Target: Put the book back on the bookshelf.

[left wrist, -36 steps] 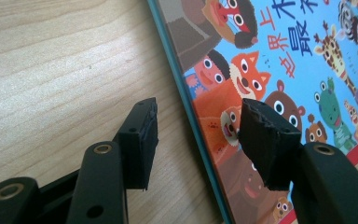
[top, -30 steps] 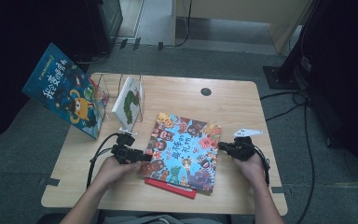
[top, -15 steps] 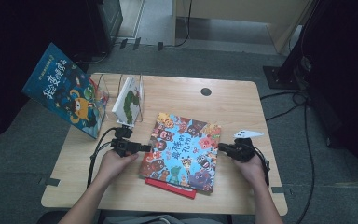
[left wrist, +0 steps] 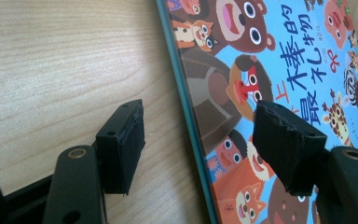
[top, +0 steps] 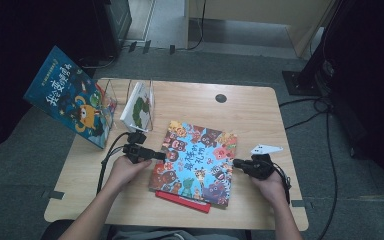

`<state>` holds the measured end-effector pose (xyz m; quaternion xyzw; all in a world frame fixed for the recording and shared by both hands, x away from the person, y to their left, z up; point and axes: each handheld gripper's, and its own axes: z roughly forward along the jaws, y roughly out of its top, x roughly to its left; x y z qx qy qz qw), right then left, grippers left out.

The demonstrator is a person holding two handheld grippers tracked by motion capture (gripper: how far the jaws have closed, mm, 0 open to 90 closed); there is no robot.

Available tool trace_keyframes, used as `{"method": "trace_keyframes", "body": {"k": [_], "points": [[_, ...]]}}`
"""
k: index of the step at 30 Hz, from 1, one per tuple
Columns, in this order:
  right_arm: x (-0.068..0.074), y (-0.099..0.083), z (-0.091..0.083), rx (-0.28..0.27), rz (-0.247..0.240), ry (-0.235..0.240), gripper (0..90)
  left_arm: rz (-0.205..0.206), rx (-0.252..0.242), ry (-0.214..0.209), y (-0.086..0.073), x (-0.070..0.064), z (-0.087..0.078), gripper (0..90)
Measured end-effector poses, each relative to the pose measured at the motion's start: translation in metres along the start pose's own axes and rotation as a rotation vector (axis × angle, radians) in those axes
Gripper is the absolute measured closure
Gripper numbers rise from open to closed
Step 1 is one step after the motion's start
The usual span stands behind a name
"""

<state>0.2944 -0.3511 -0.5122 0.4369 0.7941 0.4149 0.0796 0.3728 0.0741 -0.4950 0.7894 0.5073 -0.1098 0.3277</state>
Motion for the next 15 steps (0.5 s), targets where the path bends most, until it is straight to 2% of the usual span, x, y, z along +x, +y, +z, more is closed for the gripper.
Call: {"method": "trace_keyframes", "body": {"k": [8, 12, 15], "points": [[-0.002, 0.001, 0.004, -0.007, -0.011, 0.013, 90.0, -0.002, 0.018, -0.017, 0.0, -0.002, 0.002, 36.8], [-0.001, 0.006, 0.011, -0.011, -0.014, 0.016, 90.0, -0.018, 0.036, -0.049, -0.002, -0.002, 0.002, 37.9], [0.002, 0.009, 0.015, -0.009, -0.013, 0.018, 90.0, -0.022, 0.039, -0.034, -0.003, -0.003, 0.0, 37.0]]}}
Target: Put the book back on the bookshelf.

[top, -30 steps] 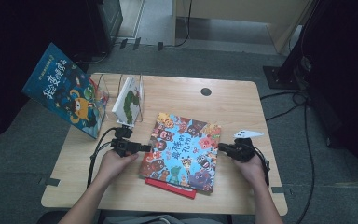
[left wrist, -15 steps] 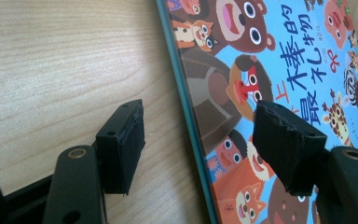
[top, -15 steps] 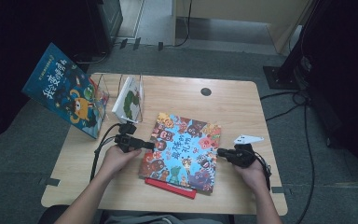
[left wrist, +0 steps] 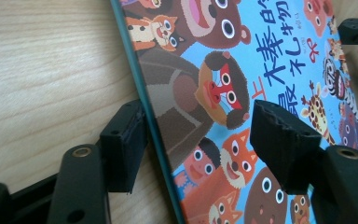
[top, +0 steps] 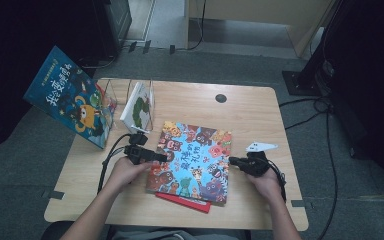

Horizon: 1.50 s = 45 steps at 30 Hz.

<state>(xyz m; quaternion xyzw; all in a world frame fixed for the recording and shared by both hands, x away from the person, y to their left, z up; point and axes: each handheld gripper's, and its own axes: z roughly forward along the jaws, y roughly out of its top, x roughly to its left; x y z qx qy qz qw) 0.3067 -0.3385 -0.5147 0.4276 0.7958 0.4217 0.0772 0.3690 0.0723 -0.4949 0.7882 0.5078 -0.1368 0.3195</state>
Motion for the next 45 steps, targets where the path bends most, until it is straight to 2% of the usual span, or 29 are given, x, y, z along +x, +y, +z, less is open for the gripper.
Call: {"method": "trace_keyframes", "body": {"k": [3, 4, 6, 8, 10, 11, 13, 14, 16, 19, 20, 26, 27, 28, 30, 31, 35, 38, 42, 45], "points": [[0.0, 0.001, 0.002, -0.001, 0.006, 0.007, 90.0, -0.004, 0.003, 0.011, -0.001, 0.002, -0.002, 41.1], [0.0, 0.001, 0.002, -0.003, 0.017, 0.014, 90.0, 0.0, 0.01, 0.028, -0.001, 0.002, -0.003, 44.0], [-0.002, 0.001, 0.003, -0.005, 0.045, 0.032, 90.0, -0.004, 0.015, 0.034, -0.001, 0.001, -0.005, 48.0], [-0.002, 0.001, 0.003, -0.004, 0.049, 0.035, 90.0, -0.002, 0.022, 0.04, 0.0, 0.001, -0.008, 50.6], [-0.002, 0.002, 0.004, -0.003, 0.047, 0.031, 90.0, -0.005, 0.003, 0.015, 0.0, 0.001, -0.015, 51.9], [-0.001, 0.002, 0.005, 0.001, 0.052, 0.034, 90.0, -0.024, -0.021, -0.018, 0.001, 0.001, -0.022, 52.2], [-0.001, 0.002, 0.007, 0.004, 0.053, 0.039, 90.0, -0.037, -0.044, -0.055, 0.002, 0.001, -0.032, 53.1], [0.0, 0.003, 0.008, 0.007, 0.054, 0.048, 90.0, -0.038, -0.052, -0.061, 0.003, 0.0, -0.037, 53.3], [0.001, 0.004, 0.01, 0.003, 0.064, 0.065, 90.0, -0.022, -0.053, -0.052, 0.006, -0.003, -0.045, 54.0], [0.001, 0.005, 0.014, -0.001, 0.085, 0.096, 90.0, -0.02, -0.037, -0.067, 0.012, -0.005, -0.058, 55.1], [0.001, 0.006, 0.015, -0.003, 0.089, 0.103, 90.0, -0.018, -0.03, -0.061, 0.014, -0.006, -0.06, 56.0], [0.001, 0.01, 0.022, -0.013, 0.099, 0.15, 90.0, -0.048, 0.002, -0.051, 0.024, -0.009, -0.073, 56.6], [0.001, 0.011, 0.023, -0.018, 0.109, 0.157, 90.0, -0.051, 0.005, -0.059, 0.025, -0.008, -0.074, 57.2], [0.001, 0.011, 0.024, -0.019, 0.108, 0.16, 90.0, -0.069, 0.004, -0.087, 0.026, -0.007, -0.075, 57.2], [0.001, 0.012, 0.026, -0.024, 0.11, 0.17, 90.0, -0.093, 0.0, -0.164, 0.028, -0.004, -0.076, 59.4], [0.002, 0.012, 0.028, -0.024, 0.106, 0.18, 90.0, -0.09, 0.003, -0.179, 0.029, -0.006, -0.076, 60.1], [0.012, 0.018, 0.036, -0.02, 0.032, 0.173, 90.0, -0.081, -0.012, -0.185, 0.034, -0.011, -0.084, 63.1], [0.023, 0.022, 0.042, -0.013, -0.031, 0.148, 90.0, -0.064, 0.001, -0.143, 0.041, -0.016, -0.092, 64.5], [0.032, 0.027, 0.049, -0.006, -0.056, 0.147, 90.0, -0.025, 0.03, -0.09, 0.05, -0.027, -0.102, 66.5], [0.038, 0.029, 0.053, -0.003, -0.081, 0.144, 90.0, -0.051, 0.081, -0.094, 0.059, -0.031, -0.102, 69.5]]}}
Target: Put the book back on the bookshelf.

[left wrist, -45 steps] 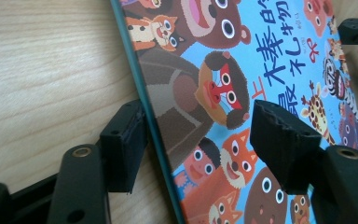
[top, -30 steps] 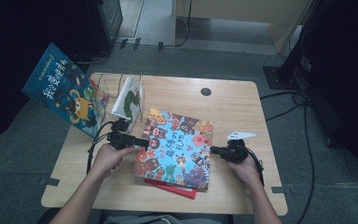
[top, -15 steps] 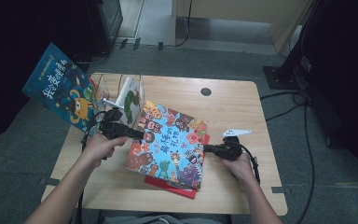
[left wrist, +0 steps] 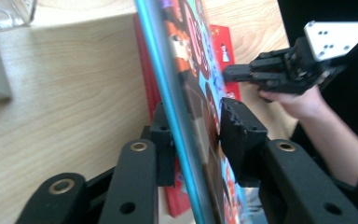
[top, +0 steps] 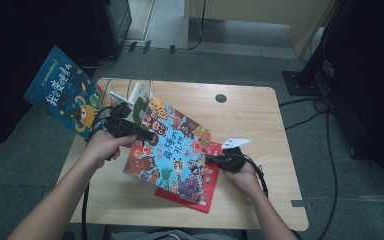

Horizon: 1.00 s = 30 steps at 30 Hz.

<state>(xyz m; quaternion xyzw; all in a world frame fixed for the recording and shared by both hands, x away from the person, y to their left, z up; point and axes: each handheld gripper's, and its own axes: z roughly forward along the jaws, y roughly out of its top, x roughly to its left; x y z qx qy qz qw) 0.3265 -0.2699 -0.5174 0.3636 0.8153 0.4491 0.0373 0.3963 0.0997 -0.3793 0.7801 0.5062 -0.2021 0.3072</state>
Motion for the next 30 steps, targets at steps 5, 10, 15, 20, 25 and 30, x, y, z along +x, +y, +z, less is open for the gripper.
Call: {"method": "trace_keyframes", "body": {"k": [5, 10, 15, 20, 25, 30], "points": [[0.007, 0.004, 0.006, 0.009, -0.024, -0.001, 84.0, -0.005, 0.046, -0.092, 0.009, -0.001, -0.003, 76.2], [0.006, 0.007, 0.004, 0.029, -0.034, 0.022, 76.7, 0.01, 0.117, -0.05, 0.023, -0.012, -0.012, 79.0], [0.001, 0.008, -0.006, -0.012, -0.033, -0.022, 70.6, 0.014, 0.155, 0.007, 0.036, -0.024, -0.026, 81.7], [0.002, 0.008, -0.009, -0.019, -0.066, -0.06, 65.3, 0.051, 0.199, 0.057, 0.039, -0.036, -0.037, 81.8], [0.008, 0.009, -0.006, -0.035, -0.12, -0.083, 56.2, 0.04, 0.183, 0.064, 0.034, -0.032, -0.051, 81.5], [0.011, 0.01, -0.001, -0.044, -0.156, -0.093, 53.8, 0.011, 0.139, 0.048, 0.022, -0.024, -0.075, 81.4]]}}
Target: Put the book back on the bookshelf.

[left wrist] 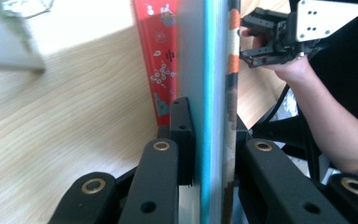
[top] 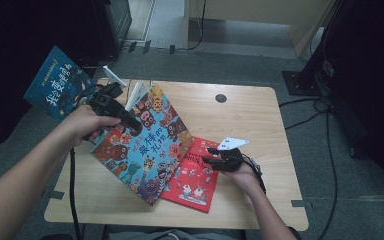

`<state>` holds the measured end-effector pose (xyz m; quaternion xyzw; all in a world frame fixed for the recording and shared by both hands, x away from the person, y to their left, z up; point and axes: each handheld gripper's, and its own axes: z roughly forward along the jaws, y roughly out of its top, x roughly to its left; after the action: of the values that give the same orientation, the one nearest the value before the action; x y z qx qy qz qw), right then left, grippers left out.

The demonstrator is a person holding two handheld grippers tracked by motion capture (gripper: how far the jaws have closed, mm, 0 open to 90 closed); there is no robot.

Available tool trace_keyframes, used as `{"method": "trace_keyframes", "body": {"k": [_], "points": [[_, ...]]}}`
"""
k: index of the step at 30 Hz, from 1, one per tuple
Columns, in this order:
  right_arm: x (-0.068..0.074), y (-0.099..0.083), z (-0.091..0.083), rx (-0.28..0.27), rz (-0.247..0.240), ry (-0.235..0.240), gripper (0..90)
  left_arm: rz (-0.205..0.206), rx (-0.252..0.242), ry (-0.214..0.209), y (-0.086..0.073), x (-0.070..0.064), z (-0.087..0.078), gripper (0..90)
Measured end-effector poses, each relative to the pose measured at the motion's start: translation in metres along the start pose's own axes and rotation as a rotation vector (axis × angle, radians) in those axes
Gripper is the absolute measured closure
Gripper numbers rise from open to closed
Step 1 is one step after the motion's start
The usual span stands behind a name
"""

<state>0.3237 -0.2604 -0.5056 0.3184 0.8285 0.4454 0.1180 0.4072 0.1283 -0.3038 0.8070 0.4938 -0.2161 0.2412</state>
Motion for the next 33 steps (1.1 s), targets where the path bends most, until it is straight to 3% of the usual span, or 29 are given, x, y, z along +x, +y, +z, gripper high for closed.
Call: {"method": "trace_keyframes", "body": {"k": [5, 7, 13, 18, 22, 28, 33], "points": [[0.001, 0.002, 0.007, -0.008, -0.016, -0.004, 52.4, -0.018, -0.037, 0.014, -0.017, 0.007, -0.024, 81.5], [0.001, 0.008, 0.012, 0.043, -0.008, 0.002, 49.5, -0.03, -0.05, 0.014, -0.025, 0.011, -0.034, 81.1], [0.002, 0.013, 0.026, 0.088, -0.023, 0.025, 50.5, -0.08, -0.077, 0.027, -0.049, 0.026, -0.059, 80.6], [0.0, 0.014, 0.031, 0.069, -0.006, 0.035, 49.5, -0.125, -0.121, 0.045, -0.071, 0.037, -0.077, 80.3], [0.001, 0.013, 0.031, 0.063, -0.027, 0.034, 48.0, -0.171, -0.151, 0.059, -0.086, 0.047, -0.092, 80.1], [0.003, 0.012, 0.031, 0.065, -0.056, 0.026, 47.5, -0.195, -0.187, 0.061, -0.107, 0.059, -0.116, 80.3], [0.004, 0.011, 0.03, 0.062, -0.06, 0.02, 47.3, -0.212, -0.189, 0.076, -0.117, 0.058, -0.133, 80.6]]}}
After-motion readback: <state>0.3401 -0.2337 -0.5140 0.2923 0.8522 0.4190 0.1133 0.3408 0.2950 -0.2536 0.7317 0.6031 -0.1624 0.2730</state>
